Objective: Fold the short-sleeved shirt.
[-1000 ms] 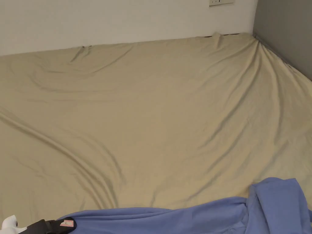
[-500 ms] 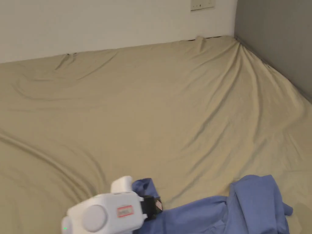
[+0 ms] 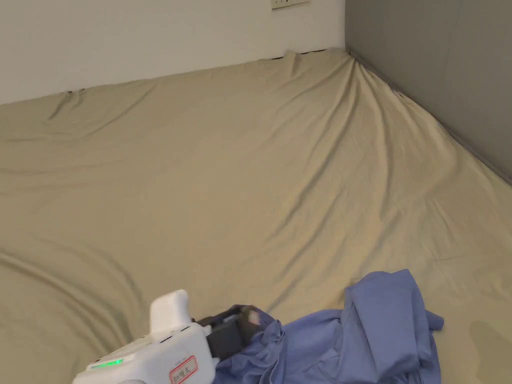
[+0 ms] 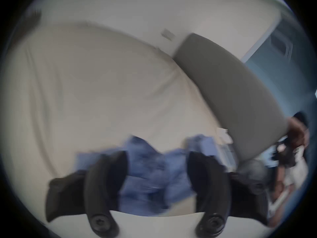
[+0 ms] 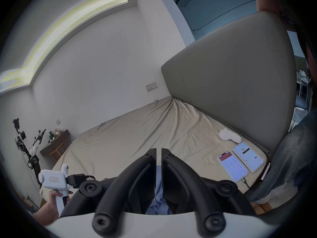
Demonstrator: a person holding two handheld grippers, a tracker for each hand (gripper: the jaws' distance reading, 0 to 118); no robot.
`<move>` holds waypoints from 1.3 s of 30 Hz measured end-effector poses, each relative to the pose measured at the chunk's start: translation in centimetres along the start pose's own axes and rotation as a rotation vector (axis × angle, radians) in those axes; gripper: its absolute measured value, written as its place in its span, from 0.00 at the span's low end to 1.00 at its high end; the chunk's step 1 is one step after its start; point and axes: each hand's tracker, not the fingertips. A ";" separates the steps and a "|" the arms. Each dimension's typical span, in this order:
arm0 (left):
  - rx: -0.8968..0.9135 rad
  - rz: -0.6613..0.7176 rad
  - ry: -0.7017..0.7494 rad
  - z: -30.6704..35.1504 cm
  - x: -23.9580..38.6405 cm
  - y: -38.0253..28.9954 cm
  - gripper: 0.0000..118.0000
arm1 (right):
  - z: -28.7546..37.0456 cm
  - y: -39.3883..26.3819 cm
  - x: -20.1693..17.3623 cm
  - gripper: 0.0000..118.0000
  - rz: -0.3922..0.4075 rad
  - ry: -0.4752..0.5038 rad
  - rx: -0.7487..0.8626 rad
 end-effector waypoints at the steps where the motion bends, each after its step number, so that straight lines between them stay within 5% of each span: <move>1: 0.026 -0.074 0.123 0.1 -0.1 -0.3 0.47 | 0.0 0.0 0.0 0.07 -0.001 0.006 -0.004; 3: -0.004 -0.192 0.382 -1.5 -0.1 -1.5 0.02 | 0.1 -0.1 -0.1 0.07 0.001 0.020 -0.011; 4: -0.068 -0.211 0.422 -2.3 0.8 -2.0 0.01 | 0.1 -0.1 -0.1 0.07 0.003 0.028 -0.015; 7: -0.169 -0.114 0.206 -5.1 1.4 -4.3 0.01 | -0.5 -0.5 -0.5 0.07 0.013 0.035 -0.019; 13: -0.229 -0.450 0.068 -9.1 9.1 -9.5 0.01 | 0.2 -1.5 1.1 0.07 -0.003 0.011 -0.011; 17: -0.208 -0.557 0.117 -10.9 11.4 -11.4 0.01 | 0.7 -1.4 1.8 0.07 -0.024 -0.016 0.000; 20: -0.223 -0.355 -0.144 -8.7 10.5 -8.6 0.01 | 1.0 -1.5 1.8 0.07 -0.025 -0.017 0.002; 24: -0.097 -0.296 -0.203 -4.2 8.6 -5.5 0.01 | 0.5 -1.7 1.6 0.07 -0.029 -0.019 -0.010; 29: -0.066 0.288 -0.533 -1.0 -4.8 -1.0 0.01 | -0.2 -1.5 0.6 0.07 -0.020 -0.001 -0.018; 30: -0.089 0.384 -0.615 -0.7 -7.6 -0.8 0.04 | -0.4 -1.4 0.4 0.07 -0.020 0.003 -0.020; 33: -0.128 0.531 -0.647 0.7 -13.2 -1.2 0.97 | -0.7 -1.5 0.2 0.07 -0.025 0.011 -0.030; 36: -0.093 0.602 -0.512 0.0 -17.4 -3.3 1.00 | -0.9 -1.6 0.0 0.07 -0.035 0.020 -0.041; 39: -0.214 0.732 -0.581 -3.5 -20.1 -5.6 1.00 | -1.1 -1.4 -0.5 0.07 -0.036 0.025 -0.051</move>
